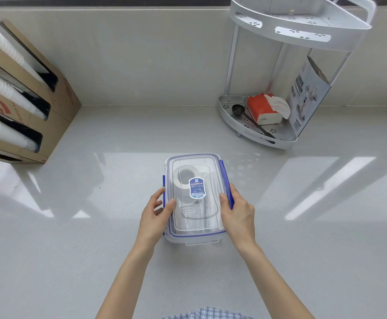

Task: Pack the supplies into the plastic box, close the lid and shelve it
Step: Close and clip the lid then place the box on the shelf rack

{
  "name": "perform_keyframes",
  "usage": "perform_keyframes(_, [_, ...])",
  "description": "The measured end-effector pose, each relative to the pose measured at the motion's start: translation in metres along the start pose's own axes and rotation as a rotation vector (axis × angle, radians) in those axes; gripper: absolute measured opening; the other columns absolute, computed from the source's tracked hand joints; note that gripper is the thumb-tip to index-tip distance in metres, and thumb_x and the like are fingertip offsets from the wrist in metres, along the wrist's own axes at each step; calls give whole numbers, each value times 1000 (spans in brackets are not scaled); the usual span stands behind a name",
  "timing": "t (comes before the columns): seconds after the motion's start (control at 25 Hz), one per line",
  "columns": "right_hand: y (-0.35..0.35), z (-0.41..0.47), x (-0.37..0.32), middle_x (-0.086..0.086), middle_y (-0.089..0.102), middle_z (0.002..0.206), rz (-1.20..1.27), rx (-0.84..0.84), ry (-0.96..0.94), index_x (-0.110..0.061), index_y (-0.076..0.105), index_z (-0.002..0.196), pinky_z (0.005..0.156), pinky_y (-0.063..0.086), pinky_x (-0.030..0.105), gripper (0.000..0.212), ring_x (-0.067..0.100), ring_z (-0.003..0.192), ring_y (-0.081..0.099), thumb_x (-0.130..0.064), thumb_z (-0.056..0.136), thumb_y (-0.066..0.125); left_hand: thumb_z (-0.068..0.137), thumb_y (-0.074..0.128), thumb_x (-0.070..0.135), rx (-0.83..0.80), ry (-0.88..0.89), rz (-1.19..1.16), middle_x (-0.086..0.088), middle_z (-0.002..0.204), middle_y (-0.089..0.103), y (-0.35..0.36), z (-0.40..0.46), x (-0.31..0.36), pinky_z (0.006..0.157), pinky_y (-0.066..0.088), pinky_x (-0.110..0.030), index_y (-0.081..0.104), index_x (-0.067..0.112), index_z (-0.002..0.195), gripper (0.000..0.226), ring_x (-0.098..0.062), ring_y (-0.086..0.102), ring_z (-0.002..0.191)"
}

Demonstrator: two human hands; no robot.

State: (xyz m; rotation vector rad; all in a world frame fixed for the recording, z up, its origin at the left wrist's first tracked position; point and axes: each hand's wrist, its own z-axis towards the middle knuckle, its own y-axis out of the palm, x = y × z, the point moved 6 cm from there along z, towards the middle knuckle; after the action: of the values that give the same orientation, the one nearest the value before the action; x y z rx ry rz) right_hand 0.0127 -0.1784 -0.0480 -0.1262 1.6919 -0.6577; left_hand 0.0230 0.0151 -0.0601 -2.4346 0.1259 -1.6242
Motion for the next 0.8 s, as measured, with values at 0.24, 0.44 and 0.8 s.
perform_keyframes(0.24, [0,-1,-2,-2,59,88,-2,-12,-19,-14,42,135,69,39,18,42,12,67,49,-24,95,43,83,58,34,38,-89,-11,-9,136,43,-2,1,-4,91,42,-36,23,21,140,68,-22,49,110])
perform_keyframes(0.44, [0,-2,-1,-1,59,91,-9,-17,-17,-14,40,136,71,41,21,43,14,72,51,-24,95,42,85,58,24,120,64,151,-6,117,42,-1,1,8,89,44,-32,38,13,134,54,-17,47,97])
perform_keyframes(0.8, [0,-2,0,8,66,101,-9,-7,-13,-14,39,137,73,45,23,44,15,76,52,-25,95,42,90,49,22,137,132,197,-13,124,57,5,0,8,97,40,-34,44,14,132,43,-27,52,110])
